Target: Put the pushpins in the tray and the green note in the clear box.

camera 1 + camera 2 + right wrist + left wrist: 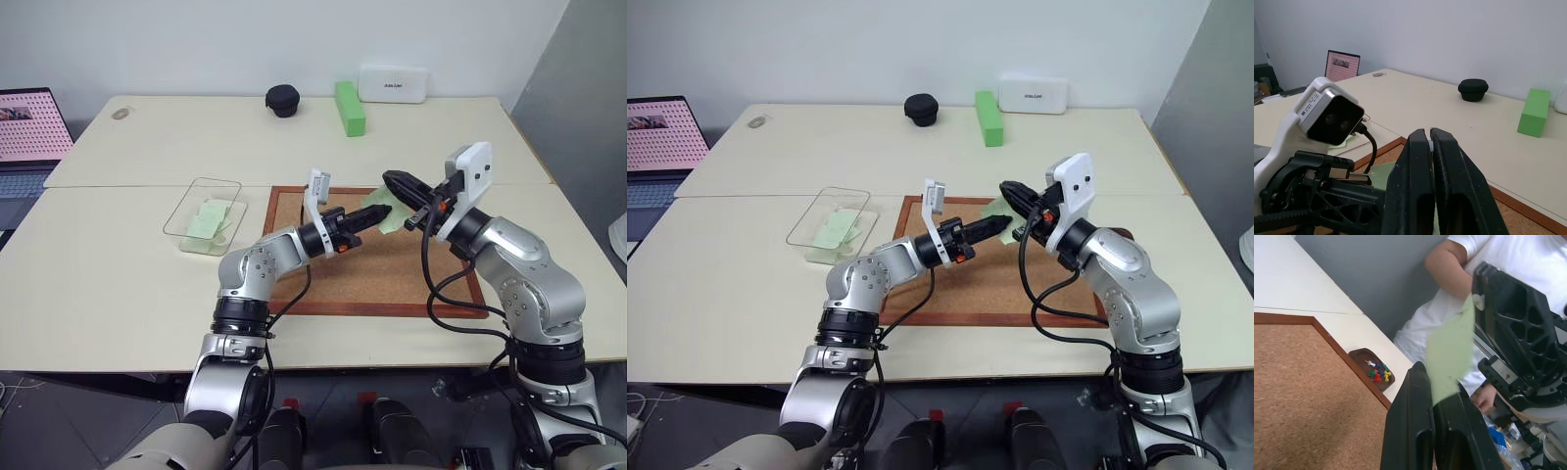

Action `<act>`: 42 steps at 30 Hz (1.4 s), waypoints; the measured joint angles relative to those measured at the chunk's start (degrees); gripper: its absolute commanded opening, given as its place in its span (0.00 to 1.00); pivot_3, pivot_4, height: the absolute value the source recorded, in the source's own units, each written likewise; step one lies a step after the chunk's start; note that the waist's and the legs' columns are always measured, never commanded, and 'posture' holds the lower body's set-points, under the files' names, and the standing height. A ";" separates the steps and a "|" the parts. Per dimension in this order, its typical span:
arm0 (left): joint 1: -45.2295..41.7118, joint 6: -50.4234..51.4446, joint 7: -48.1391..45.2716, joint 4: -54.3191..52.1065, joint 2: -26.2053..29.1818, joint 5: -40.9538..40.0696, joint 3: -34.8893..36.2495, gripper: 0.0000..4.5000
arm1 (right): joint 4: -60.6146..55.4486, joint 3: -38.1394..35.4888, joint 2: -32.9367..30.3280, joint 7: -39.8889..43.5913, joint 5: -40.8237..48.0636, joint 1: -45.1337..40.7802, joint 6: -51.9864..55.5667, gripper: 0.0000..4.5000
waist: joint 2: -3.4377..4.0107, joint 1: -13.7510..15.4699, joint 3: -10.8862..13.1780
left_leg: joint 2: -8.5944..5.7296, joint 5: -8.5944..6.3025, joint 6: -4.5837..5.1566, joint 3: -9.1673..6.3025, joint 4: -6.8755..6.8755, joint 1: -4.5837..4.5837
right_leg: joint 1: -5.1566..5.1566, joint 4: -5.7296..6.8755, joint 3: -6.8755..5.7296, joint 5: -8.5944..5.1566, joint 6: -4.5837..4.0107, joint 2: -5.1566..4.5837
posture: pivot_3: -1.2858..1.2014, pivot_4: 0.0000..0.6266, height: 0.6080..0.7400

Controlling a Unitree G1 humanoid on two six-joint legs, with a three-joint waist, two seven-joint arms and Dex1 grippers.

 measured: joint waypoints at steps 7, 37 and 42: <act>0.17 2.87 1.22 0.00 0.35 0.00 -0.21 0.01 | 0.00 0.28 -0.45 0.01 0.09 0.11 0.01 0.00 | 0.00 0.00 0.00 | 0.00 0.00 0.00 0.00 0.00 -0.01 | -0.01 0.00 0.00 0.00 0.00 0.00 | 0.52 0.24 1.00; 1.57 -27.81 -11.47 -5.71 7.52 25.54 -28.31 0.01 | 25.57 -15.04 -5.05 -16.18 -11.01 3.86 0.51 0.00 | 0.04 -0.33 0.00 | 0.00 0.00 0.03 0.14 0.02 -0.06 | -0.07 0.01 0.13 0.01 0.01 0.02 | 0.52 0.24 1.00; 1.52 -28.70 -11.41 -4.83 8.32 26.08 -27.96 0.01 | 33.02 -15.72 -4.99 -15.93 -10.63 -0.38 -1.54 0.00 | 0.07 -0.35 0.00 | 0.00 0.00 0.03 0.11 -0.01 -0.06 | -0.08 0.02 0.10 0.00 0.00 0.03 | 0.52 0.24 1.00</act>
